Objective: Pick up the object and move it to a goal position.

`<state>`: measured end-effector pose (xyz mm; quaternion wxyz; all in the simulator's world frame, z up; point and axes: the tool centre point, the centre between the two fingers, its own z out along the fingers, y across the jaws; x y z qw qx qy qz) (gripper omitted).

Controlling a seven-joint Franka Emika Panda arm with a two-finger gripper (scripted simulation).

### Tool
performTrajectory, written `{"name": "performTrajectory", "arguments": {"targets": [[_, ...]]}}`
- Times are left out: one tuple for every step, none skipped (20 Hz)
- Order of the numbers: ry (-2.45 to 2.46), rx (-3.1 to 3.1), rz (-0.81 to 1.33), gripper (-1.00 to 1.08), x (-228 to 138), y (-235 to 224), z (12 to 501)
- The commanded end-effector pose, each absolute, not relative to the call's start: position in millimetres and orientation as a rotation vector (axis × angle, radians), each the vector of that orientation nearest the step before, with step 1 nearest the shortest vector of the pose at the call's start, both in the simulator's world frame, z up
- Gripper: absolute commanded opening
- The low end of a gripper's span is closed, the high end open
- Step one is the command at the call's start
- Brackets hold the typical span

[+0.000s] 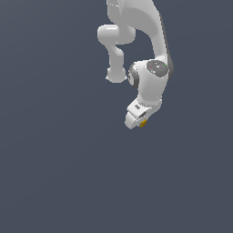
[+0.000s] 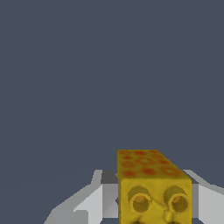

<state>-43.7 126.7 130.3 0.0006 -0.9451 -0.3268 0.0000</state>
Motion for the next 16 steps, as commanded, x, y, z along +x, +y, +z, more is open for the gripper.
{"name": "performTrajectory", "arguments": {"targets": [[-1.026, -2.967, 0.0, -1.0, -34.3, 133.0, 153.9], [-1.026, -2.967, 0.0, -1.0, -30.4, 135.4, 163.1], [-1.026, -2.967, 0.0, -1.0, -26.5, 137.9, 172.3], [-1.026, -2.967, 0.0, -1.0, -22.6, 140.3, 181.4], [-1.027, -2.967, 0.0, -1.0, -18.6, 142.8, 190.5], [-1.027, -2.967, 0.0, -1.0, -14.7, 145.2, 199.6], [-1.027, -2.967, 0.0, -1.0, -10.8, 147.6, 208.6], [-1.027, -2.967, 0.0, -1.0, -6.9, 150.0, 217.5], [-1.027, -2.967, 0.0, -1.0, -3.0, 152.4, 226.3], [-1.027, -2.967, 0.0, -1.0, 0.8, 154.7, 234.8], [-1.027, -2.967, 0.0, -1.0, 4.4, 156.9, 243.0], [-1.027, -2.967, 0.0, -1.0, 7.9, 159.0, 250.8], [-1.027, -2.967, 0.0, -1.0, 11.4, 161.1, 258.5], [-1.026, -2.967, 0.0, -1.0, 14.8, 162.8, 265.8], [-1.026, -2.967, 0.0, -1.0, 18.0, 164.7, 273.0], [-1.026, -2.967, 0.0, -1.0, 21.2, 166.6, 279.9]]}}
